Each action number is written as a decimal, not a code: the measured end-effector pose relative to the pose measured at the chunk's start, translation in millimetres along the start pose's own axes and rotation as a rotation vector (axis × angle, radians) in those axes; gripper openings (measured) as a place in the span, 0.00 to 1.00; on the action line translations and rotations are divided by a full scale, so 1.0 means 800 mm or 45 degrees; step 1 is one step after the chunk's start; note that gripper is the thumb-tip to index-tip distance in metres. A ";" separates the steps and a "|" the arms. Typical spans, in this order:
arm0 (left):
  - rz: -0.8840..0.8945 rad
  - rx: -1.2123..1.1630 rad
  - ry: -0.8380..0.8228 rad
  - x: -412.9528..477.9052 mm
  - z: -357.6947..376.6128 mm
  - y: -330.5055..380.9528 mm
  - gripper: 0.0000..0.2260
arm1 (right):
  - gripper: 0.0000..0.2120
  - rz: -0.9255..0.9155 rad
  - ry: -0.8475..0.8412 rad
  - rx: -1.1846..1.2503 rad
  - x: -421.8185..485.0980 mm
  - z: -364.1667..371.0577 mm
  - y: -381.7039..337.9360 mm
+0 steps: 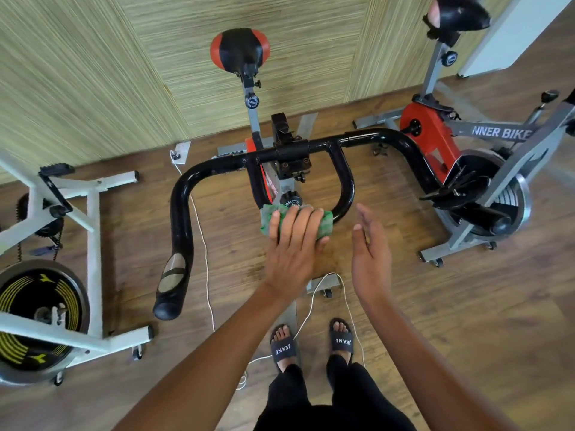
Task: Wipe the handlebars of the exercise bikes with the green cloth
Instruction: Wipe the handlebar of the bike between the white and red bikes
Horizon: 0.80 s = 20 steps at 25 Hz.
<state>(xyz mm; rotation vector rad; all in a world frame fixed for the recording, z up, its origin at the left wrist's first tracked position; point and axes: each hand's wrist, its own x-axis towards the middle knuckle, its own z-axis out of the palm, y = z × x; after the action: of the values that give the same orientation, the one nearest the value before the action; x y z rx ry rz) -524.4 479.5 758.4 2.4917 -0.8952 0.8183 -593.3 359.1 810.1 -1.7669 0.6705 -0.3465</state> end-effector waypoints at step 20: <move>-0.552 0.458 -0.104 0.049 0.030 0.127 0.27 | 0.04 0.591 -0.446 0.481 0.122 -0.040 -0.039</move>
<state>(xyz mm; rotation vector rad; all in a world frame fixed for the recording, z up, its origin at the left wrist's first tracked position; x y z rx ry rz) -557.9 375.1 779.2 2.8918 -0.2156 0.7821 -525.1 281.4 838.8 -1.2252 0.6846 0.1473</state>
